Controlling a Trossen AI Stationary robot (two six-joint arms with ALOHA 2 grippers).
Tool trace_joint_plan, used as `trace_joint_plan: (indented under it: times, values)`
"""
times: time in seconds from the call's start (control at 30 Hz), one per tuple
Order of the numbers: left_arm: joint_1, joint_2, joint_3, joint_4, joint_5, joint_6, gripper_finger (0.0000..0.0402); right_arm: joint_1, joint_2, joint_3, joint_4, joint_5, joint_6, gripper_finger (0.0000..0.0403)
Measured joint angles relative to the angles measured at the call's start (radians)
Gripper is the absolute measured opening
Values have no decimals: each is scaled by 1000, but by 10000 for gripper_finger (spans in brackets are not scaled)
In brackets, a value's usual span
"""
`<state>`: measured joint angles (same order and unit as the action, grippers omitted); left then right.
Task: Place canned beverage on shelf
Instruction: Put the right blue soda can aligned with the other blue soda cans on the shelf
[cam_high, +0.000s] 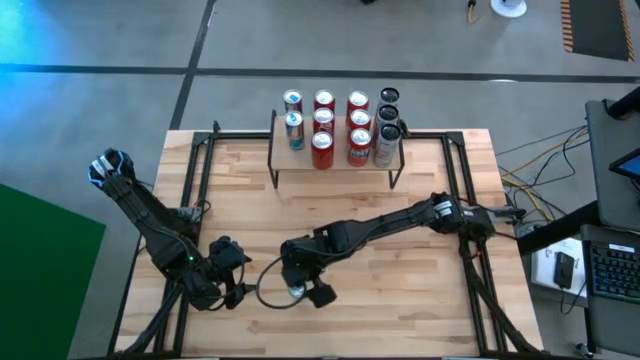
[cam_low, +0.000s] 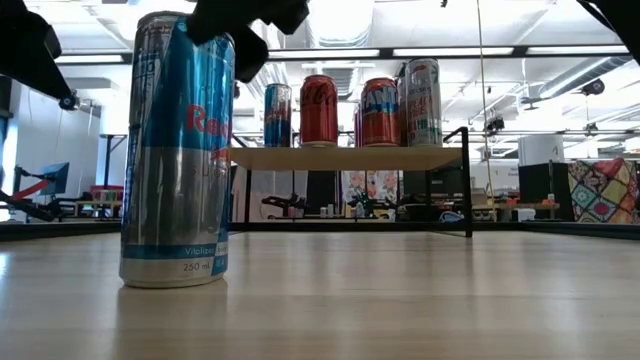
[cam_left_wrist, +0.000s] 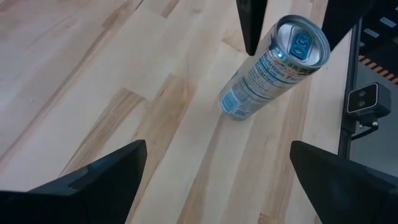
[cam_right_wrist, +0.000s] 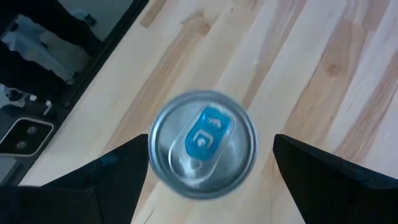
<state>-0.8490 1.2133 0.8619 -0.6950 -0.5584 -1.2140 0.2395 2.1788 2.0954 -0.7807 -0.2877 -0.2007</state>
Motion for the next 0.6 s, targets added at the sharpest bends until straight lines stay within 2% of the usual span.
trace_joint_plan:
  times: [0.4, 0.5, 0.6]
  values:
    - [0, 0, 0, 0, -1, -5, 382, 7, 0, -40, 40, -3, 0, 326]
    - [0, 0, 0, 0, 0, -5, 382, 7, 0, -41, 56, -1, 20, 308]
    - [0, 0, 0, 0, 0, -5, 382, 7, 0, -41, 66, -1, 25, 267]
